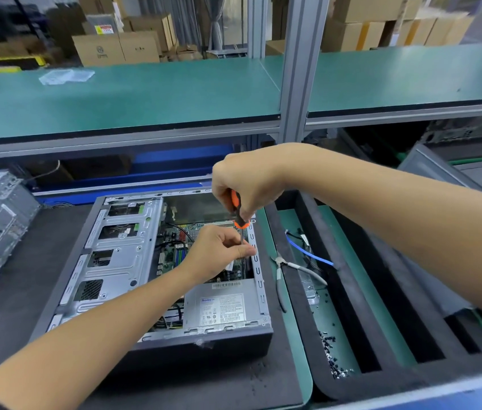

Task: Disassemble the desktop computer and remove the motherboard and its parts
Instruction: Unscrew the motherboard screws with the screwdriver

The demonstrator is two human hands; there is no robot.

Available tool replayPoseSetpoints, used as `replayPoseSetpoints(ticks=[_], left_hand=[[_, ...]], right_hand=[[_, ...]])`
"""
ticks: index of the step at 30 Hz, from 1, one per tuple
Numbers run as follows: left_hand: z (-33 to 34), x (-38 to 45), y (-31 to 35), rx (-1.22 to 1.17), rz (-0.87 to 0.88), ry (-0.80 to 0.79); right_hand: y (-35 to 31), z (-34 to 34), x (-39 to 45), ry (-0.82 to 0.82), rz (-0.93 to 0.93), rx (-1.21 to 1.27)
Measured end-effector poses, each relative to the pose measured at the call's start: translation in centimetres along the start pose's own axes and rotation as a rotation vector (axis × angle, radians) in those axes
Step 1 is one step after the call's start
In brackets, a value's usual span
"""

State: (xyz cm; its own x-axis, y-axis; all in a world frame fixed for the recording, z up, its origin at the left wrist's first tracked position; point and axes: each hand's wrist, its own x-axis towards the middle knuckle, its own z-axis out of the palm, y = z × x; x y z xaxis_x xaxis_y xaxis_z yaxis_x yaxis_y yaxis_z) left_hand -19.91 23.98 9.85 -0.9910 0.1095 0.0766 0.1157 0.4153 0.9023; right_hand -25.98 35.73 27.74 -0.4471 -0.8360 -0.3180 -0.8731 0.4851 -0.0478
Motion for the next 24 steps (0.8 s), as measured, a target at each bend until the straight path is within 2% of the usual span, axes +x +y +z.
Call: replayPoseSetpoints(ticks=[5, 8, 12, 20, 24], left_hand=[[0.1, -0.2, 0.0, 0.021, 0.014, 0.019], [0.0, -0.1, 0.0, 0.019, 0.002, 0.026], [-0.1, -0.1, -0.2, 0.013, -0.034, 0.030], [-0.3, -0.5, 0.2, -0.006, -0.027, 0.050], [-1.0, -0.7, 1.0, -0.071, -0.072, -0.124]], right_hand=[[0.1, -0.3, -0.1, -0.039, -0.012, 0.086], [0.1, -0.4, -0.2, 0.054, 0.096, 0.194], [-0.6, 0.0, -0.1, 0.061, 0.274, 0.093], [-0.9, -0.1, 0.3, 0.016, 0.076, -0.051], [-0.8, 0.1, 0.3, 0.012, 0.006, -0.042]])
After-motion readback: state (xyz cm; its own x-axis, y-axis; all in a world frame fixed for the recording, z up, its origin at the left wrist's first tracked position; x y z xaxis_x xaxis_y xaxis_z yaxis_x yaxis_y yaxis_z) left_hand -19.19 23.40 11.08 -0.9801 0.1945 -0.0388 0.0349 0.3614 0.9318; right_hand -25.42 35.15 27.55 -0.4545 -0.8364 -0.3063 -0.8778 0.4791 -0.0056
